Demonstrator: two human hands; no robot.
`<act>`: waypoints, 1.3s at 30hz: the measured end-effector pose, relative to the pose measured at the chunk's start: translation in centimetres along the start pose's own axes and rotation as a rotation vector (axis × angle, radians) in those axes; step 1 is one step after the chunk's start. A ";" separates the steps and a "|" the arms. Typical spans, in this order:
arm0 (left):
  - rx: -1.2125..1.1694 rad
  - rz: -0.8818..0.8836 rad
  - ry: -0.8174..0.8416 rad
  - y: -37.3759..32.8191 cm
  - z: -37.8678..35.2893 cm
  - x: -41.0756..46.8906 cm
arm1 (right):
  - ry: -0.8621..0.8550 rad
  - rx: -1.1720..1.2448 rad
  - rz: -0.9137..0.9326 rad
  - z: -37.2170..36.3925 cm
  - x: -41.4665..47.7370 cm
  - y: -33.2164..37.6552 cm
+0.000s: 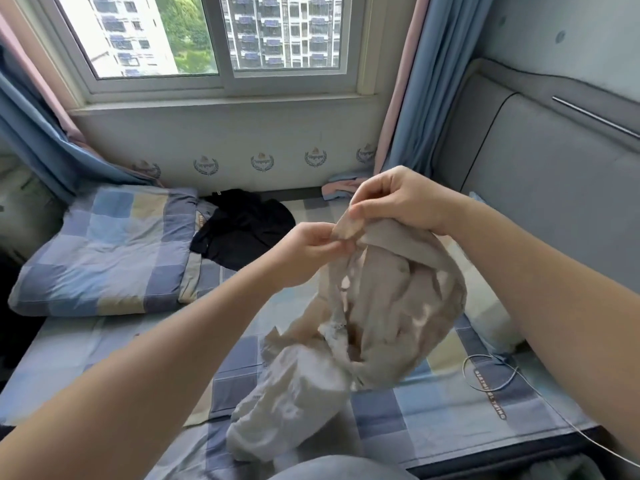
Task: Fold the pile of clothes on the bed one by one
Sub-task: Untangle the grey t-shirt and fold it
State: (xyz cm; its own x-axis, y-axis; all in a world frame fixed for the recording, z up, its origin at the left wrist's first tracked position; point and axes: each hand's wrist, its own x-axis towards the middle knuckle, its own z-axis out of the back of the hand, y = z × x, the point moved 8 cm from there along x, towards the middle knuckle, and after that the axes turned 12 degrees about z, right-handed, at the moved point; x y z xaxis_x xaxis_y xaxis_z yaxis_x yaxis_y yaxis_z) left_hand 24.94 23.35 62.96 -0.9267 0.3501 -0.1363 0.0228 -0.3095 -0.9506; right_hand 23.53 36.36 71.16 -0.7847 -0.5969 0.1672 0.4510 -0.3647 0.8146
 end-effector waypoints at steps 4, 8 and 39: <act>-0.069 0.053 -0.114 -0.1 3.6 0.0 | 0.240 -0.166 -0.229 0.4 -1.8 -3.3; -0.197 0.015 -0.356 -1.5 9.0 -0.5 | 0.272 -0.318 -0.348 0.9 -2.7 -7.2; 0.327 -0.241 -0.748 -16.8 35.4 -5.6 | -0.349 -0.728 -0.143 6.3 16.3 10.4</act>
State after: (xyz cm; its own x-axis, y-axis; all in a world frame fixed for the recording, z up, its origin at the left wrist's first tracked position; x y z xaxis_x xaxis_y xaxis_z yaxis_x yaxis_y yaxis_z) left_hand 16.43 -4.71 89.59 -0.8990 -0.2012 0.3890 -0.2100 -0.5814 -0.7861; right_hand 12.76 27.32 85.90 -0.8886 -0.2964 0.3499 0.4053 -0.8647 0.2967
